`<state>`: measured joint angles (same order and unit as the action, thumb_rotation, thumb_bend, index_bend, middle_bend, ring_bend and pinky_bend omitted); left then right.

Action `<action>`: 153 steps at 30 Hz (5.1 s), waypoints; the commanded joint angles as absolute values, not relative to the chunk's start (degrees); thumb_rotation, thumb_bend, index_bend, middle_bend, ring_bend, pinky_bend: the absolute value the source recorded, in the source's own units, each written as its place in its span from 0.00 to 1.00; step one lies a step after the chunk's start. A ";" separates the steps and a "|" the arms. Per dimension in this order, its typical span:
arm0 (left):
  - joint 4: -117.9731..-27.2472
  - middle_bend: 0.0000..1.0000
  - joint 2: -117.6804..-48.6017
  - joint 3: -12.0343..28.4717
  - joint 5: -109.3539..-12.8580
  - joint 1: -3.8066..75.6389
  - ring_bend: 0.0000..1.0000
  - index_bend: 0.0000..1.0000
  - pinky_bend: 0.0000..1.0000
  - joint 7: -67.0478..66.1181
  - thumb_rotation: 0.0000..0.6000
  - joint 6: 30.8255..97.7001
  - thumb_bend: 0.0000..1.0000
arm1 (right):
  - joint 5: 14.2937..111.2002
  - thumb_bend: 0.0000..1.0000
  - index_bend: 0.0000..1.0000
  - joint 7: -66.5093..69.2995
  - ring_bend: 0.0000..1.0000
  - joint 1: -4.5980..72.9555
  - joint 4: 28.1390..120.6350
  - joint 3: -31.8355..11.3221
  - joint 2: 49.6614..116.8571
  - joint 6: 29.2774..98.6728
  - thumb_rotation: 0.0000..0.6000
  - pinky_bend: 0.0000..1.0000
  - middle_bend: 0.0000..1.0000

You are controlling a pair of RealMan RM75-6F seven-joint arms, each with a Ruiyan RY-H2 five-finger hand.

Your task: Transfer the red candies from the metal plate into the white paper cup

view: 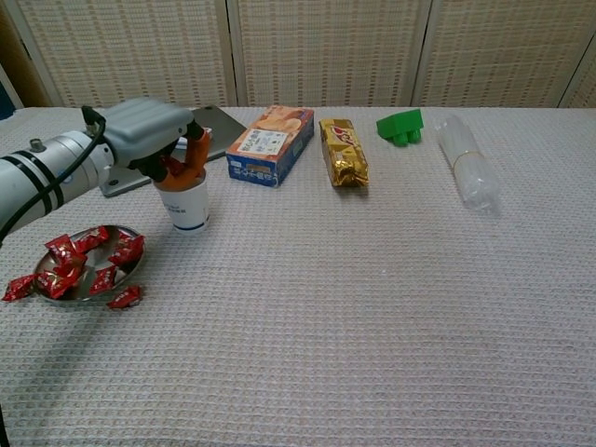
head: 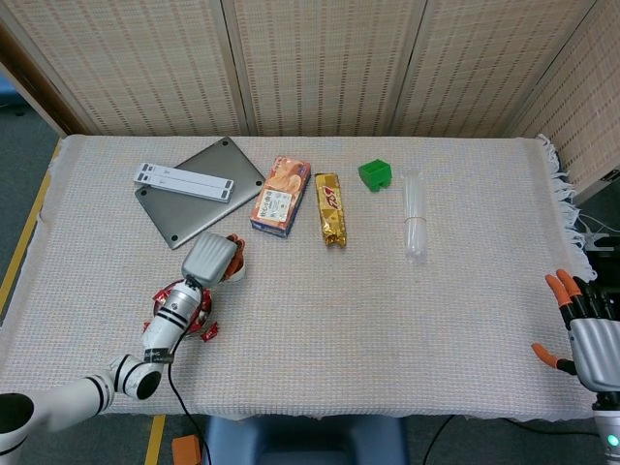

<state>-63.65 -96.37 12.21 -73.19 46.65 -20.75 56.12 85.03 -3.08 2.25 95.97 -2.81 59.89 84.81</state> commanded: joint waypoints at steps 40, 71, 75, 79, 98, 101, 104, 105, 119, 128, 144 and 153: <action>-75.01 0.32 -87.84 8.22 -79.96 41.80 0.33 0.21 0.91 -11.01 1.00 64.47 0.38 | 85.61 0.06 0.00 -3.03 0.00 2.23 96.03 -2.62 59.94 84.79 1.00 0.00 0.00; -68.42 0.25 -89.92 -2.86 -75.77 17.18 0.31 0.15 0.96 -13.24 1.00 72.83 0.36 | 90.42 0.06 0.00 -2.18 0.00 2.35 96.69 -0.60 59.92 85.26 1.00 0.00 0.00; -68.24 0.26 -90.77 -2.74 -77.29 17.10 0.31 0.15 0.97 -13.15 1.00 73.11 0.36 | 90.29 0.06 0.00 -1.94 0.00 2.29 96.65 -0.67 59.83 85.42 1.00 0.00 0.00; -68.57 0.26 -91.39 -2.50 -78.69 17.18 0.31 0.15 0.96 -12.85 1.00 73.32 0.36 | 90.32 0.06 0.00 -1.83 0.00 2.29 96.62 -0.63 59.77 85.42 1.00 0.00 0.00; -65.50 0.42 -95.64 -1.15 -81.87 16.43 0.48 0.32 1.00 -13.08 1.00 75.40 0.35 | 90.30 0.06 0.00 -1.36 0.00 2.02 96.71 -0.51 59.34 85.75 1.00 0.00 0.00; -63.75 0.47 -96.48 -0.81 -82.33 16.12 0.52 0.39 1.00 -11.94 1.00 76.13 0.36 | 90.30 0.06 0.00 -1.51 0.00 2.08 96.75 -0.43 59.33 85.53 1.00 0.00 0.00; -61.92 0.51 -97.36 -0.44 -82.82 15.96 0.55 0.45 1.00 -10.63 1.00 76.74 0.37 | 90.29 0.06 0.00 -1.65 0.00 2.18 96.85 -0.36 59.31 85.25 1.00 0.00 0.00; -61.44 0.52 -97.56 -0.35 -82.91 15.93 0.55 0.47 1.00 -10.40 1.00 76.83 0.37 | 90.29 0.06 0.00 -1.68 0.00 2.18 96.89 -0.36 59.31 85.26 1.00 0.00 0.00; -59.22 0.58 -98.35 0.52 -84.50 15.95 0.58 0.53 1.00 -8.23 1.00 77.66 0.37 | 90.06 0.06 0.00 -1.65 0.00 2.16 97.02 -0.43 59.19 85.26 1.00 0.00 0.00; -58.98 0.57 -98.19 0.57 -84.19 16.02 0.59 0.45 1.00 -8.29 1.00 76.02 0.38 | 89.91 0.06 0.00 -1.58 0.00 2.04 97.05 -0.47 59.10 85.41 1.00 0.00 0.00; -60.18 0.58 -96.69 2.16 -84.66 15.65 0.63 0.46 1.00 -7.85 1.00 78.45 0.40 | 89.86 0.06 0.00 -1.72 0.00 2.02 97.15 -0.48 59.08 85.37 1.00 0.00 0.00; -70.64 0.57 -92.58 8.13 -86.69 23.70 0.63 0.46 1.00 -13.20 1.00 76.02 0.41 | 89.75 0.06 0.00 -2.13 0.00 2.22 97.15 -0.52 59.26 85.03 1.00 0.00 0.00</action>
<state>-67.98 -93.70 6.19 -86.18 21.13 -11.06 77.72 89.75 -2.12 2.23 97.15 -0.51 59.25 85.01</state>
